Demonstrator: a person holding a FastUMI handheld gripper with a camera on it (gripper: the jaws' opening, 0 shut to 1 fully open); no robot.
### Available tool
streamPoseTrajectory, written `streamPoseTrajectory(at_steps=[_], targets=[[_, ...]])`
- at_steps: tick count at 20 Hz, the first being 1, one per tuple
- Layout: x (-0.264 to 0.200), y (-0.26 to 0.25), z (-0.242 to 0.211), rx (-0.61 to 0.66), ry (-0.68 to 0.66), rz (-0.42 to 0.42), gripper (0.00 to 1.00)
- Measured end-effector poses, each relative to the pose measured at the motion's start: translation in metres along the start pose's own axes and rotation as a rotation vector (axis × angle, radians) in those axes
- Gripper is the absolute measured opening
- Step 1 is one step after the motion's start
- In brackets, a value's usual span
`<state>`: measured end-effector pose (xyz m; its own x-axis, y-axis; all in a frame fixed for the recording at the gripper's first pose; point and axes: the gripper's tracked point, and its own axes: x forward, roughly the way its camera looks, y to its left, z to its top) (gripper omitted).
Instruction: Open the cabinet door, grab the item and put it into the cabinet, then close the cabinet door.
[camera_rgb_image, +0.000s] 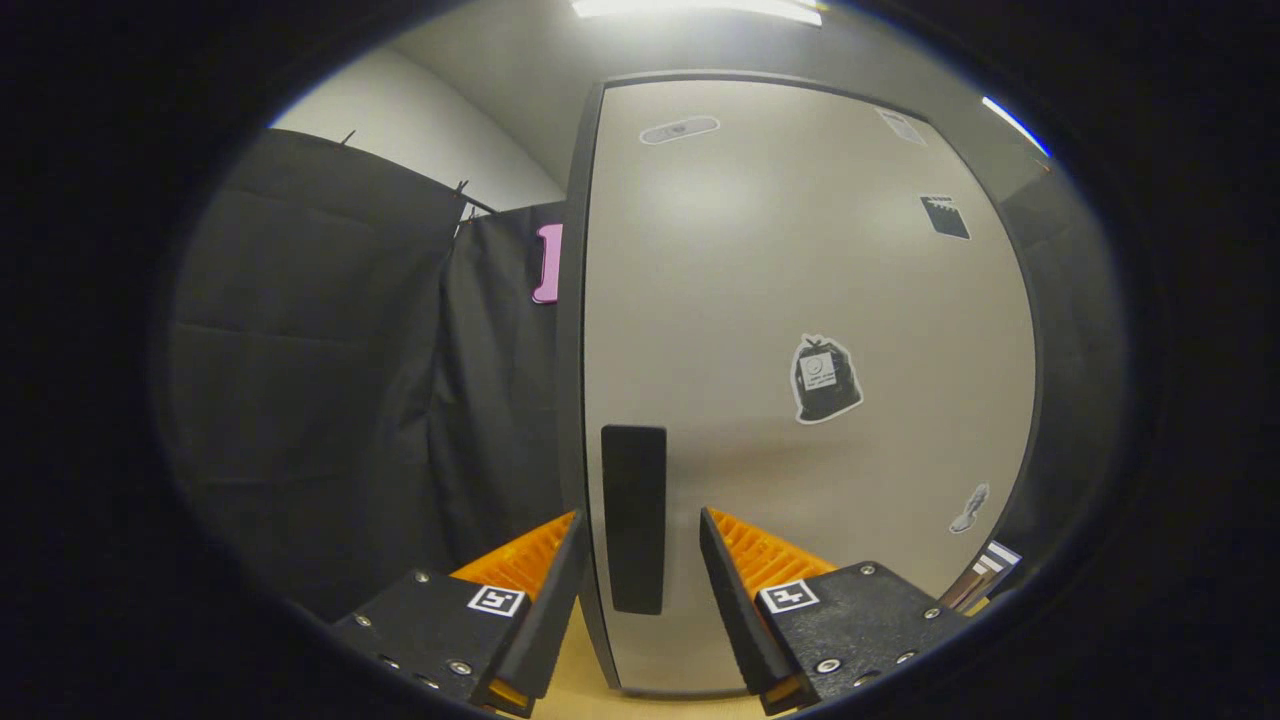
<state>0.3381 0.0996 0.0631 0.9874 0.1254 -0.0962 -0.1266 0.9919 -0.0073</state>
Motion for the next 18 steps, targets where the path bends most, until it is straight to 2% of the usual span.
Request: streamPoseTrajectory(at_steps=[1,3,4,6,10,14,18], targets=[[0.004,0.001,-0.002,-0.01,0.009,-0.004,0.69],[0.01,0.002,-0.004,-0.023,0.016,-0.012,0.59],[0.013,0.004,-0.006,-0.018,0.022,-0.006,0.49],[0.012,0.004,-0.006,-0.011,0.031,-0.019,0.37],[0.012,0.004,-0.006,-0.014,0.038,-0.017,0.35],[0.004,0.005,-0.007,-0.014,0.059,-0.008,0.21],[-0.012,0.009,-0.004,-0.007,0.071,0.042,0.21]])
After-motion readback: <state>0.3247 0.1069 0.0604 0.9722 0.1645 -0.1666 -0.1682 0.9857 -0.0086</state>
